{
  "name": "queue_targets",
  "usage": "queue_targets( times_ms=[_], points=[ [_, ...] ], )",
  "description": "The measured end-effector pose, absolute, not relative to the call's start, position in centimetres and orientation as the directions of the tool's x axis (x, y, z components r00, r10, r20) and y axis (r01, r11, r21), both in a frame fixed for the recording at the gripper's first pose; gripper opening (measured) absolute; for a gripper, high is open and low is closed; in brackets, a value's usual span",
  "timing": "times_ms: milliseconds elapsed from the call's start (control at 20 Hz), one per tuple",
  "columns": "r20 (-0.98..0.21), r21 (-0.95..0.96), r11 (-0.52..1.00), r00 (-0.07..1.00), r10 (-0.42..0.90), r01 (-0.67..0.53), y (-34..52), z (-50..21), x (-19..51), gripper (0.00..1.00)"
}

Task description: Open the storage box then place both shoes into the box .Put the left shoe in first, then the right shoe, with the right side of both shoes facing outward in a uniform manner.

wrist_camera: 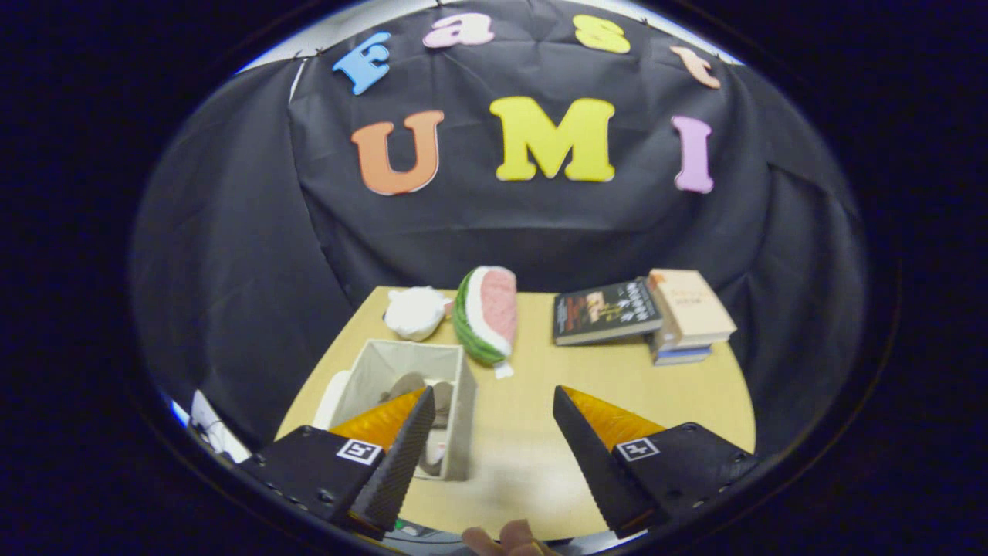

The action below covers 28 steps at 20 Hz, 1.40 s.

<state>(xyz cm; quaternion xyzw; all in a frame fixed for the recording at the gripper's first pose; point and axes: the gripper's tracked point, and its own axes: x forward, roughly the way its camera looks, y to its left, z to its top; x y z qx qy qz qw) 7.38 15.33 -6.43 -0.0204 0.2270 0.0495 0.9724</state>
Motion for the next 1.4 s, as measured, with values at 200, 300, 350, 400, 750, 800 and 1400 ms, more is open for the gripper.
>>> queue_targets(
  times_ms=[200,300,350,400,750,800,1400],
  points=[
    [-0.275,-0.080,0.995,0.961,0.040,-0.064,10.3,-1.3,4.4,0.96],
    [-0.209,-0.080,0.997,0.978,-0.006,-0.011,7.5,0.8,2.6,0.96],
    [-0.180,-0.068,0.998,0.983,-0.027,0.014,6.4,1.5,1.8,0.96],
    [-0.150,-0.043,0.999,0.988,-0.034,0.028,5.7,2.0,0.8,0.96],
    [0.066,0.024,0.998,0.996,-0.053,0.051,2.2,5.7,-4.1,0.95],
    [0.097,0.010,0.998,0.993,-0.064,0.064,2.1,6.4,-4.5,0.95],
    [0.083,-0.049,0.996,0.994,-0.075,0.079,4.0,5.5,-6.4,0.95]
  ],
)
